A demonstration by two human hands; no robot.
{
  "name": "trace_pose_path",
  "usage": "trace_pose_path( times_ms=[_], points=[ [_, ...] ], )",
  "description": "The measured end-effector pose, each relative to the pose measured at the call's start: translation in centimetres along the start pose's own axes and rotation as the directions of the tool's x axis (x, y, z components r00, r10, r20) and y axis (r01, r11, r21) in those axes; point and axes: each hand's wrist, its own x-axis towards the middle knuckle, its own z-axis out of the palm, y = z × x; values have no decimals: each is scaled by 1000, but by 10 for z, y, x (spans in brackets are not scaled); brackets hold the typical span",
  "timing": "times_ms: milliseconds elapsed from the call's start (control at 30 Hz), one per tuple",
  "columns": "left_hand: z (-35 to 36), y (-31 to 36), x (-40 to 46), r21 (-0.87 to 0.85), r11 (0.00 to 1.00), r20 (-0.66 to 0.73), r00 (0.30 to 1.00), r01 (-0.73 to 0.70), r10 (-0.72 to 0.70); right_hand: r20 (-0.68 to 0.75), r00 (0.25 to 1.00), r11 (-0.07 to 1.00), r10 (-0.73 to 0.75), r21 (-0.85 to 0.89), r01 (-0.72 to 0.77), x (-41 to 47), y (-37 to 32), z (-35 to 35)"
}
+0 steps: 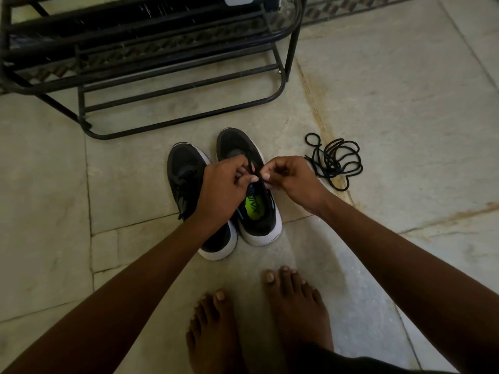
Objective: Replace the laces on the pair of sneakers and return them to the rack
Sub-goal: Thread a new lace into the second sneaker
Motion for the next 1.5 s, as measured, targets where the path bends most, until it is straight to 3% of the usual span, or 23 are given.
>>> trace_pose_path(
  times_ms=[133, 267, 367, 433, 467, 500, 533, 567, 600, 633, 733, 833, 900, 1000, 1100, 1233, 1367, 1500],
  points=[
    [2, 1, -5, 35, 999, 27, 1000, -9, 8, 3, 999, 996, -51, -74, 51, -1, -3, 0],
    [8, 4, -16, 23, 998, 20, 999, 50, -51, -169, 980, 995, -102, -8, 102, -6, -13, 1],
    [9, 8, -22, 14, 997, 9, 997, 74, -74, -254, 967, 910, 27, 407, 82, -9, -31, -2],
    [10, 9, -24, 33, 995, 25, 995, 96, -97, -175, 981, 801, 89, 597, 34, -10, -41, -9],
    [10, 11, -26, 32, 993, 20, 993, 113, -113, -145, 988, 847, 53, 531, 33, -10, -45, -14],
    [9, 12, -26, 28, 992, 2, 992, 123, -123, -129, 991, 942, -40, 326, 80, -9, -49, -18],
    [9, 13, -27, 30, 991, -23, 991, 132, -131, -81, 982, 985, -170, 5, 171, -7, -50, -22],
    [9, 14, -27, 43, 988, -56, 988, 147, -145, 27, 958, 909, -285, -311, 279, -5, -51, -25],
    [8, 14, -27, 59, 983, -85, 982, 174, -169, 155, 926, 758, -343, -536, 371, -2, -52, -27],
    [7, 15, -28, 67, 975, -104, 974, 211, -203, 268, 905, 612, -332, -669, 422, 0, -53, -27],
    [5, 15, -32, 60, 961, -129, 957, 270, -261, 447, 881, 325, -157, -819, 473, 7, -57, -28],
    [4, 13, -34, 62, 969, -132, 965, 237, -228, 486, 868, 214, -104, -841, 497, 8, -66, -33],
    [4, 12, -33, 42, 974, -127, 968, 223, -217, 449, 859, 337, -246, -791, 511, 3, -75, -37],
    [4, 11, -32, 33, 975, -121, 969, 219, -214, 220, 863, 668, -454, -557, 494, -10, -92, -37],
    [5, 12, -34, 18, 973, -117, 967, 231, -228, 83, 936, 900, -341, -260, 351, -20, -96, -33],
    [3, 15, -34, 21, 969, -103, 965, 246, -243, 29, 958, 940, -285, -190, 285, -25, -93, -31],
    [-5, 19, -37, 164, 963, -81, 975, 216, -205, 57, 928, 863, -368, -351, 363, -26, -101, -31],
    [-18, 18, -36, 392, 906, 80, 976, 157, -203, 131, 897, 762, -422, -485, 429, -30, -110, -29]
  ],
)
